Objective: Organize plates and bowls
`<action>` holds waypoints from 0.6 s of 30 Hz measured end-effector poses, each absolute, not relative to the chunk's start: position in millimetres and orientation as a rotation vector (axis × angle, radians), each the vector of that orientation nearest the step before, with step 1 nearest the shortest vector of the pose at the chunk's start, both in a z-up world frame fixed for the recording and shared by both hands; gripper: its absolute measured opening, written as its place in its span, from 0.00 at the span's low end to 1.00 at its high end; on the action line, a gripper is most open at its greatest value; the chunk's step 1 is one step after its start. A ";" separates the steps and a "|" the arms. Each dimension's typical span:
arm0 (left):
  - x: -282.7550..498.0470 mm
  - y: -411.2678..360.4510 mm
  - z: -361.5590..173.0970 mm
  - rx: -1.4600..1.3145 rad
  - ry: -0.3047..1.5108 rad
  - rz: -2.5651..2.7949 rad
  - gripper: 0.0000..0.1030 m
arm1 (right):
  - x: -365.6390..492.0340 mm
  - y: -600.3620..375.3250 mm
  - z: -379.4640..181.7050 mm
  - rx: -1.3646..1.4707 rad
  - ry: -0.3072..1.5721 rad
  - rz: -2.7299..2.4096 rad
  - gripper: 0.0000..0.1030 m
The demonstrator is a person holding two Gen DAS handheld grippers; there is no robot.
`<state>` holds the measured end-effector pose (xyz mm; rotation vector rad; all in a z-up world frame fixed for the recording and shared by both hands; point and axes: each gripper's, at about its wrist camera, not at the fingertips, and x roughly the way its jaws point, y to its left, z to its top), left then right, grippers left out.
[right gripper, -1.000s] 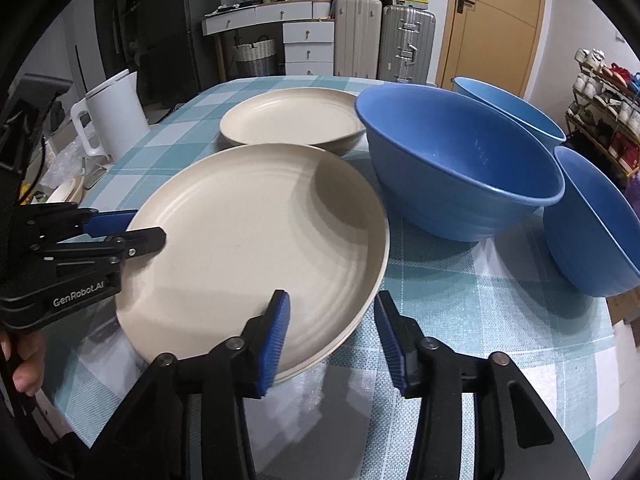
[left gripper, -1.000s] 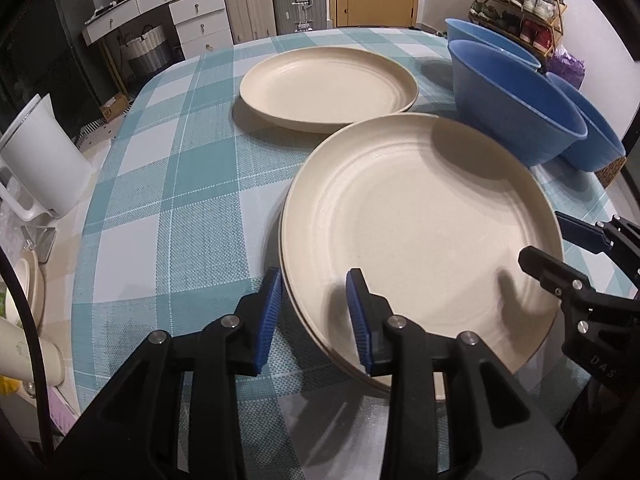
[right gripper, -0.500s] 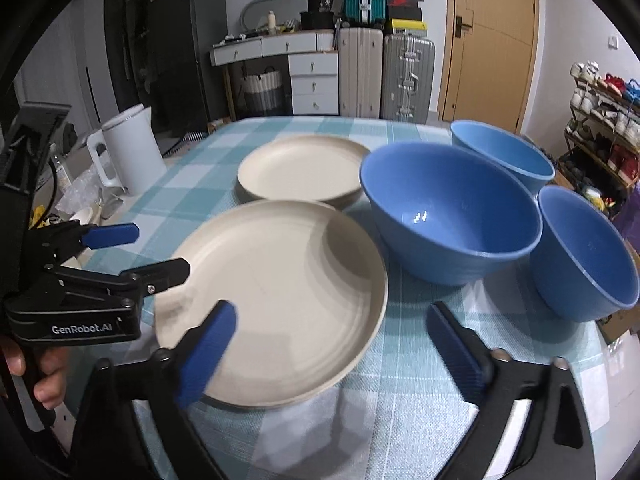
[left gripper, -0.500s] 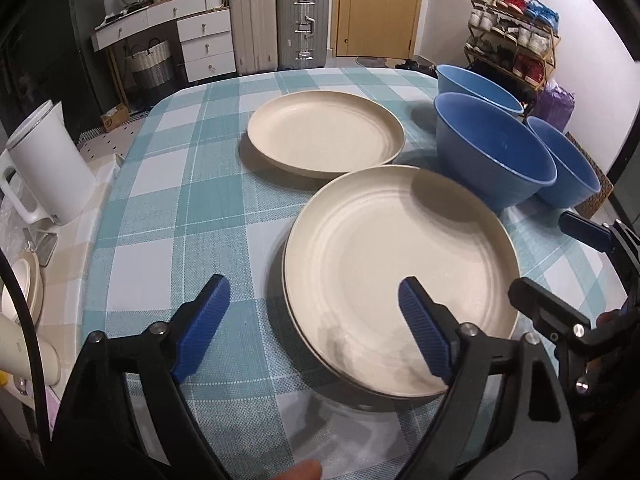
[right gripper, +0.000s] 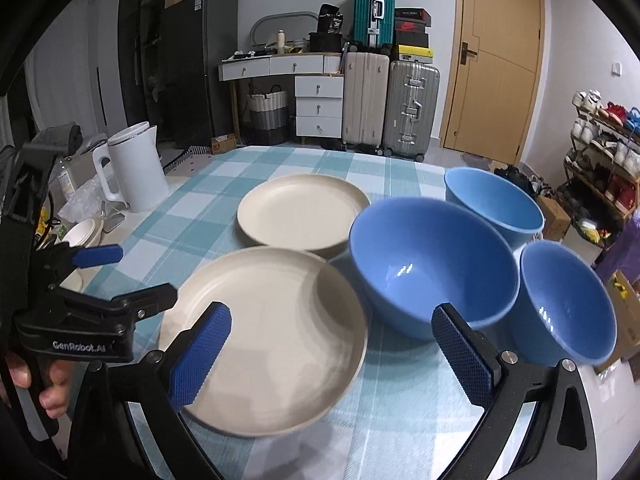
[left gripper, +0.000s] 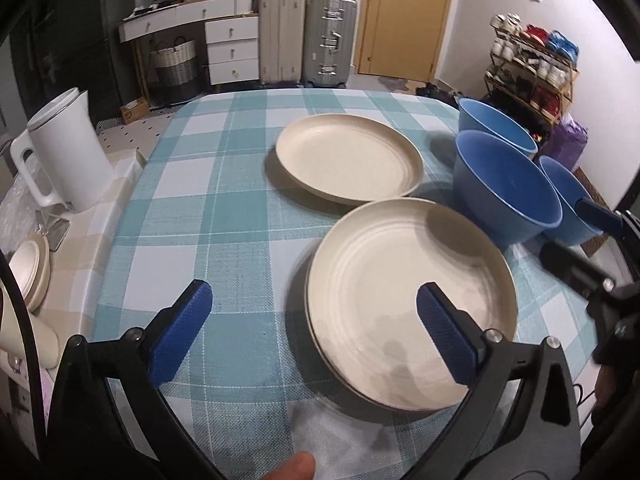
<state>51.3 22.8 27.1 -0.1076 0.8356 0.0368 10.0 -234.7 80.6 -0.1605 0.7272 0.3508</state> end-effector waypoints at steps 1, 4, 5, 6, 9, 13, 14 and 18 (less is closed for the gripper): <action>52.0 25.5 28.2 -0.120 0.833 0.048 0.99 | 13.0 -235.5 83.7 -0.161 0.725 0.354 0.99; 53.5 30.1 31.4 -0.147 0.830 0.055 0.99 | 25.1 -236.6 95.2 -0.166 0.721 0.373 0.99; 54.7 30.9 32.2 -0.147 0.832 0.063 0.99 | 29.6 -237.1 99.9 -0.164 0.718 0.382 0.99; 56.3 32.4 33.3 -0.142 0.834 0.077 0.99 | 32.7 -236.8 102.0 -0.163 0.718 0.390 0.99; 60.9 35.4 37.9 -0.125 0.842 0.113 0.99 | 42.2 -232.6 111.2 -0.173 0.715 0.416 0.99; 65.3 40.2 45.6 -0.144 0.834 0.125 0.99 | 54.2 -226.2 121.5 -0.198 0.714 0.445 0.99; 67.4 41.2 47.3 -0.145 0.833 0.128 0.99 | 58.2 -224.4 125.4 -0.202 0.713 0.453 0.99; 76.0 42.8 54.0 -0.127 0.831 0.142 0.99 | 69.1 -218.4 135.6 -0.212 0.707 0.475 0.99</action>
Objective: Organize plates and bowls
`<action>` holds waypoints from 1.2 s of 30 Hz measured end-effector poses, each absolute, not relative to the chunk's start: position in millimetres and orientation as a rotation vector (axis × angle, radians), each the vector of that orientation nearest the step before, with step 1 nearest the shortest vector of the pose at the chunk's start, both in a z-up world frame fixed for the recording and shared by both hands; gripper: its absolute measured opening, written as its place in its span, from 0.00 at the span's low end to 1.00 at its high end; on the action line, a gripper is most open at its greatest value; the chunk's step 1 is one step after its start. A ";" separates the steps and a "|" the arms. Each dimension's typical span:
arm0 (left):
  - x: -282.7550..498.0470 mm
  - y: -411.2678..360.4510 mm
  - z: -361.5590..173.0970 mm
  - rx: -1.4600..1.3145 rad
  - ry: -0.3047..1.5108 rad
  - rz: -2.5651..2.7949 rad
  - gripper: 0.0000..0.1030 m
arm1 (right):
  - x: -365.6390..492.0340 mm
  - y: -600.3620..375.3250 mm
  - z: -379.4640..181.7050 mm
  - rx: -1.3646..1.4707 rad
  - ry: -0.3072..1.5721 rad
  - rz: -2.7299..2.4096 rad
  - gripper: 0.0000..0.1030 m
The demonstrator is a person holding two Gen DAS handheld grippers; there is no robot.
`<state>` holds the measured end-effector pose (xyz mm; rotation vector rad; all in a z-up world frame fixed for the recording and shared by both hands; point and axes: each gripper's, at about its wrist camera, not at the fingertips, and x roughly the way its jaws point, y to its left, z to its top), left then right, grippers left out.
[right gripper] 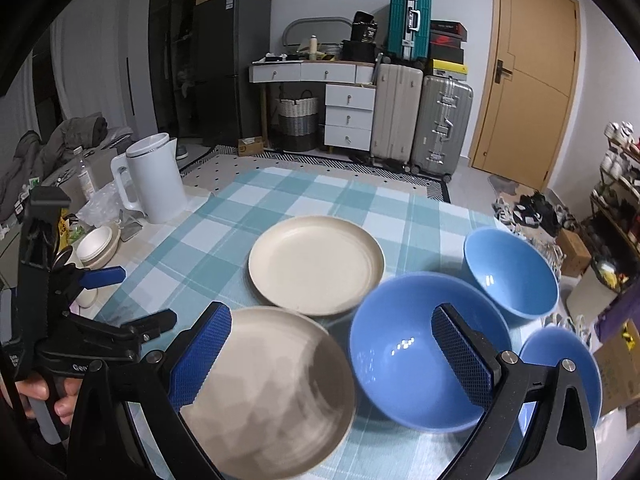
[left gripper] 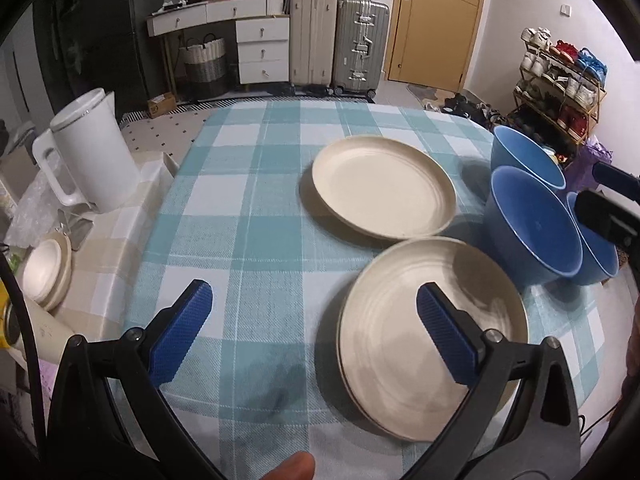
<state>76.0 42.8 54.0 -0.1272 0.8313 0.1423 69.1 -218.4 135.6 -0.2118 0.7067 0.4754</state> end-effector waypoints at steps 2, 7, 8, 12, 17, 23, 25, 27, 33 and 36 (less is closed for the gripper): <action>81.5 44.6 56.5 -0.133 0.834 0.137 0.99 | 75.7 -215.8 139.9 -0.209 0.705 0.483 0.99; 98.6 49.9 61.2 -0.138 0.838 0.149 0.99 | 94.5 -209.3 147.3 -0.209 0.718 0.494 0.99; 101.7 51.0 61.8 -0.141 0.840 0.151 0.99 | 98.3 -208.3 148.2 -0.210 0.720 0.497 0.99; 115.9 56.7 63.3 -0.156 0.851 0.160 0.99 | 114.0 -206.1 148.7 -0.205 0.740 0.503 0.99; 131.9 61.0 66.2 -0.158 0.858 0.162 0.99 | 130.8 -203.7 149.4 -0.202 0.761 0.506 0.99; 149.4 62.3 68.8 -0.149 0.867 0.160 0.99 | 148.7 -202.6 155.1 -0.210 0.763 0.500 0.99; 156.1 63.6 68.1 -0.150 0.874 0.160 0.99 | 155.7 -203.1 156.7 -0.210 0.764 0.497 0.99; 162.0 64.2 66.9 -0.151 0.880 0.158 0.99 | 162.3 -203.3 157.7 -0.209 0.769 0.495 0.99; 177.9 67.2 61.8 -0.174 0.898 0.149 0.99 | 179.9 -203.0 154.4 -0.216 0.793 0.482 0.99; 185.9 69.3 58.4 -0.180 0.908 0.151 0.99 | 189.1 -202.9 151.5 -0.218 0.809 0.481 0.99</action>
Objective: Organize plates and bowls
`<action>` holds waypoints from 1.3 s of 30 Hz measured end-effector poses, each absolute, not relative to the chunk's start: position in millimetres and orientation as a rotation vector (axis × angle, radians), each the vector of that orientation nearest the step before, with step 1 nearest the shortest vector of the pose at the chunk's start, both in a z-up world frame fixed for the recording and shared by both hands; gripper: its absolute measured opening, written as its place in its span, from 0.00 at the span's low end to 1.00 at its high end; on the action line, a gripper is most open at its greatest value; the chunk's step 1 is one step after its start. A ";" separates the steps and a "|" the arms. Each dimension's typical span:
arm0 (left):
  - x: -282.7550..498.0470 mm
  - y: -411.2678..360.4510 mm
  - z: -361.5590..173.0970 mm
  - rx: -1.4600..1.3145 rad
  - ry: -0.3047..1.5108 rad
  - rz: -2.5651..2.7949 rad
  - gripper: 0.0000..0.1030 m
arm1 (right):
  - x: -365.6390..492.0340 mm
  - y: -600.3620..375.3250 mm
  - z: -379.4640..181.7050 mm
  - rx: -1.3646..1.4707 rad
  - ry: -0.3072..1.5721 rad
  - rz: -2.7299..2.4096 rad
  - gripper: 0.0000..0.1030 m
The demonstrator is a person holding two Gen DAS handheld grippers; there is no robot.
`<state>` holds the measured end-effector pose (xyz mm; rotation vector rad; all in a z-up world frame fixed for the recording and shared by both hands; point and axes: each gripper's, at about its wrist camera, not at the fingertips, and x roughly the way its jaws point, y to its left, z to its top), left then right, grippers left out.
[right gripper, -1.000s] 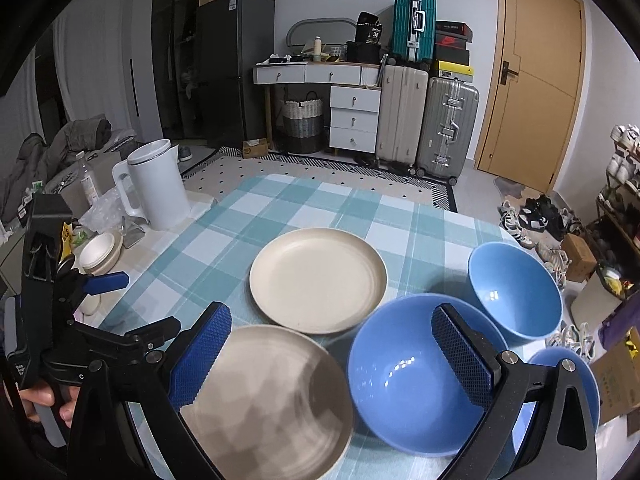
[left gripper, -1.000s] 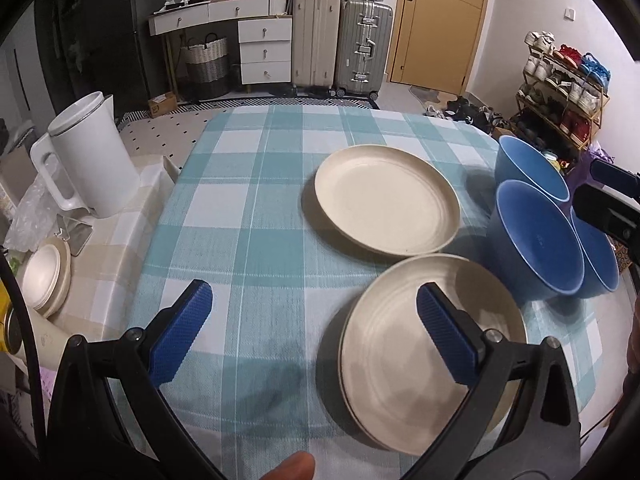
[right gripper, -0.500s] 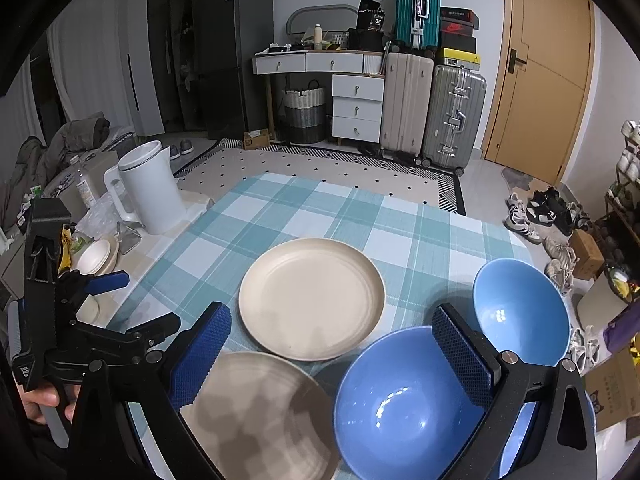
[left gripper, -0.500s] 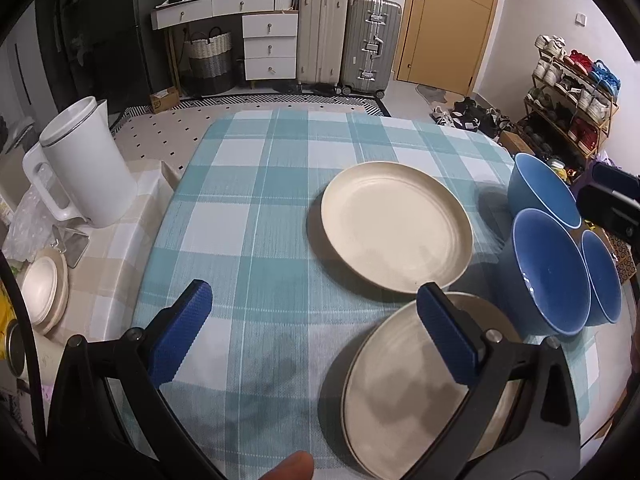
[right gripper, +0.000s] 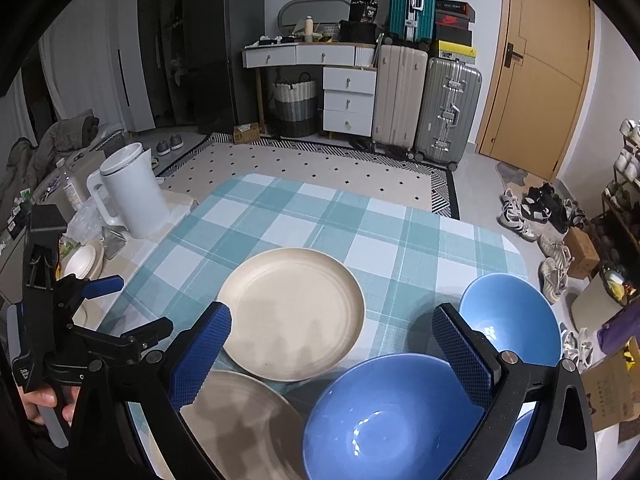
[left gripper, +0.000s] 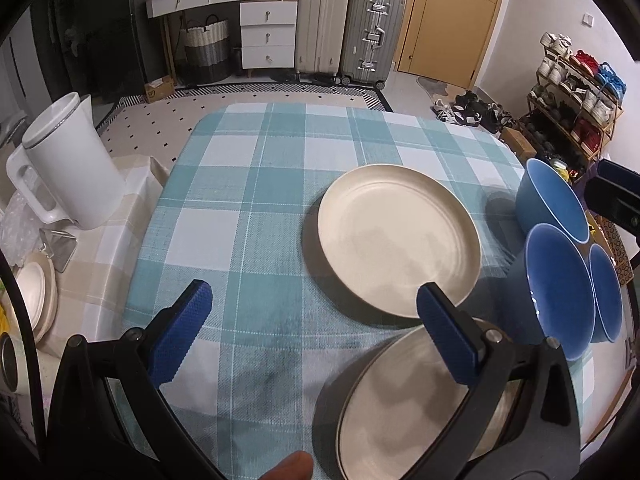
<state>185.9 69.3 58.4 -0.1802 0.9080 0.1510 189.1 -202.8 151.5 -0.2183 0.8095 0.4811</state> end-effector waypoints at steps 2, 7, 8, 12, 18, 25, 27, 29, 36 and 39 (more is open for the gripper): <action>191.5 70.3 55.4 -0.182 0.916 0.148 0.99 | 195.6 -202.7 148.7 -0.219 0.823 0.476 0.99; 203.8 77.0 46.6 -0.209 0.936 0.158 0.99 | 208.9 -200.2 141.9 -0.230 0.853 0.473 0.99; 206.4 79.0 44.6 -0.213 0.938 0.159 0.99 | 212.0 -199.9 140.4 -0.230 0.860 0.472 0.99; 215.6 83.4 35.4 -0.226 0.954 0.166 0.99 | 222.7 -198.8 133.9 -0.230 0.882 0.475 0.99; 229.6 88.0 20.5 -0.243 0.979 0.174 0.99 | 240.3 -195.1 117.5 -0.226 0.931 0.483 0.99; 243.0 87.5 4.9 -0.251 1.006 0.177 0.99 | 264.1 -188.8 92.4 -0.238 0.994 0.477 0.99; 246.3 86.9 -0.4 -0.251 1.016 0.179 0.99 | 270.9 -189.0 84.7 -0.233 1.018 0.473 0.99; 249.3 86.9 -5.4 -0.256 1.026 0.183 0.99 | 275.3 -189.5 79.4 -0.226 1.033 0.476 0.99; 259.7 87.6 -18.7 -0.268 1.047 0.191 0.99 | 290.4 -190.4 61.5 -0.217 1.080 0.485 0.99; 263.3 88.2 -23.1 -0.276 1.056 0.189 0.99 | 296.4 -190.7 53.4 -0.219 1.101 0.484 0.99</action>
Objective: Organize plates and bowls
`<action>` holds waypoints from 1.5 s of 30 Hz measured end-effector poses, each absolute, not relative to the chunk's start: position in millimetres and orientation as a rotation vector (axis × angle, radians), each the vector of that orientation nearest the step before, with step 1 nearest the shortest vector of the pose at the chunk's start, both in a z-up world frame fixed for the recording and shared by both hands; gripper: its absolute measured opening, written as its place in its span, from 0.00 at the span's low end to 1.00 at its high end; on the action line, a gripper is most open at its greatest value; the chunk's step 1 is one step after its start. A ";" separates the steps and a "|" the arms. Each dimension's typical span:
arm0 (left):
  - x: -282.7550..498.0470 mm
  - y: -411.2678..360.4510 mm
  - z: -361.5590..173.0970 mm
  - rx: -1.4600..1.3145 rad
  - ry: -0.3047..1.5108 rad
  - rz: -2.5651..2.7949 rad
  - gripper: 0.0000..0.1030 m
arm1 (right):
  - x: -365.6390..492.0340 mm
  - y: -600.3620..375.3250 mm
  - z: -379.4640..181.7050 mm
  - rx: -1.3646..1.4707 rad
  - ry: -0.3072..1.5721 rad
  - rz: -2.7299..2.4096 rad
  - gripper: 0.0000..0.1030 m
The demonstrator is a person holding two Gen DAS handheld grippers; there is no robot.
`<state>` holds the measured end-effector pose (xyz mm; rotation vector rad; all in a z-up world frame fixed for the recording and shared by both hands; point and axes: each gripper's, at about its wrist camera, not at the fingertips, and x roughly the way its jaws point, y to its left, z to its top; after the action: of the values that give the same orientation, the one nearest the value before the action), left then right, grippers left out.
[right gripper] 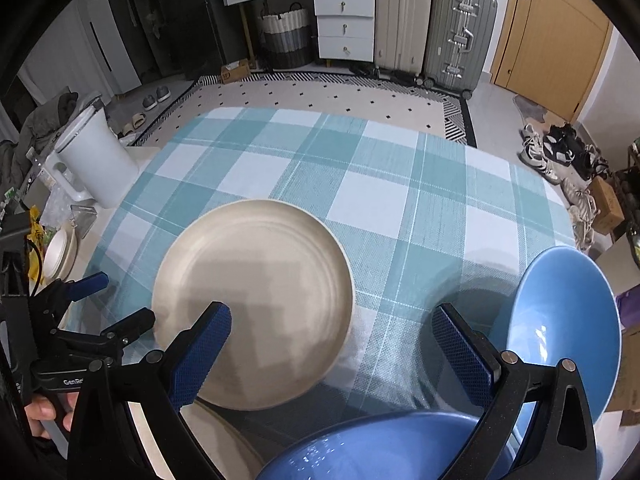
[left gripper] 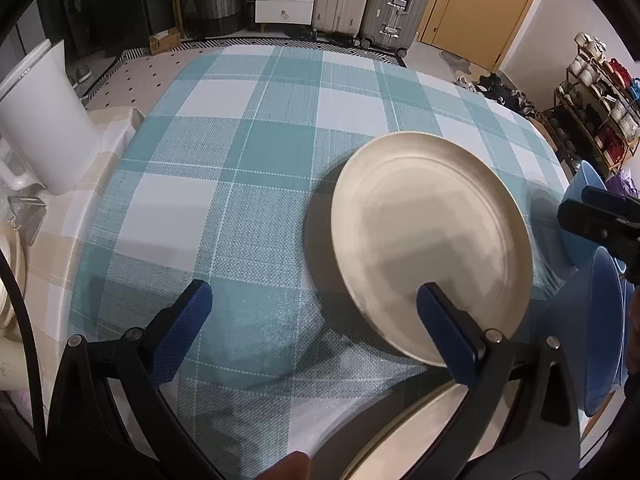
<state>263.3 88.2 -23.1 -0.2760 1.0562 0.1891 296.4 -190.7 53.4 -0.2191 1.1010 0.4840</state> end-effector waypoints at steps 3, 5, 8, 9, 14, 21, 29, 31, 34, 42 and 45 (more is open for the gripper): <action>266.0 88.0 -26.4 -0.274 1.061 0.185 0.99 | 302.5 -191.4 43.5 -0.212 1.132 0.489 0.99; 266.8 88.8 -28.0 -0.273 1.063 0.185 0.99 | 305.2 -191.2 37.3 -0.211 1.152 0.496 0.99; 268.1 90.4 -30.8 -0.292 1.065 0.168 0.95 | 310.0 -188.9 27.2 -0.216 1.178 0.499 0.99; 268.5 91.0 -31.5 -0.299 1.064 0.159 0.94 | 311.3 -187.6 24.4 -0.218 1.185 0.505 0.99; 270.2 90.4 -35.2 -0.313 1.071 0.137 0.81 | 316.9 -183.9 15.6 -0.216 1.215 0.520 0.95; 271.2 86.0 -40.8 -0.316 1.083 0.112 0.66 | 320.3 -181.5 2.1 -0.223 1.265 0.524 0.79; 276.6 81.7 -48.3 -0.330 1.099 0.080 0.39 | 322.1 -179.8 -8.8 -0.223 1.299 0.541 0.59; 276.8 80.7 -50.1 -0.337 1.103 0.069 0.31 | 322.5 -179.6 -10.9 -0.222 1.302 0.542 0.51; 277.0 79.1 -51.8 -0.356 1.098 0.044 0.16 | 321.8 -179.4 -13.6 -0.227 1.303 0.540 0.40; 280.1 73.6 -51.6 -0.324 1.092 0.063 0.14 | 319.6 -184.6 -14.5 -0.244 1.275 0.499 0.16; 279.8 72.6 -51.1 -0.316 1.094 0.069 0.14 | 317.1 -182.9 -14.9 -0.274 1.259 0.493 0.16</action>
<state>279.8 72.6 -51.1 -0.3158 1.0936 0.0688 317.1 -182.9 -14.9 -0.2738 1.2593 0.4933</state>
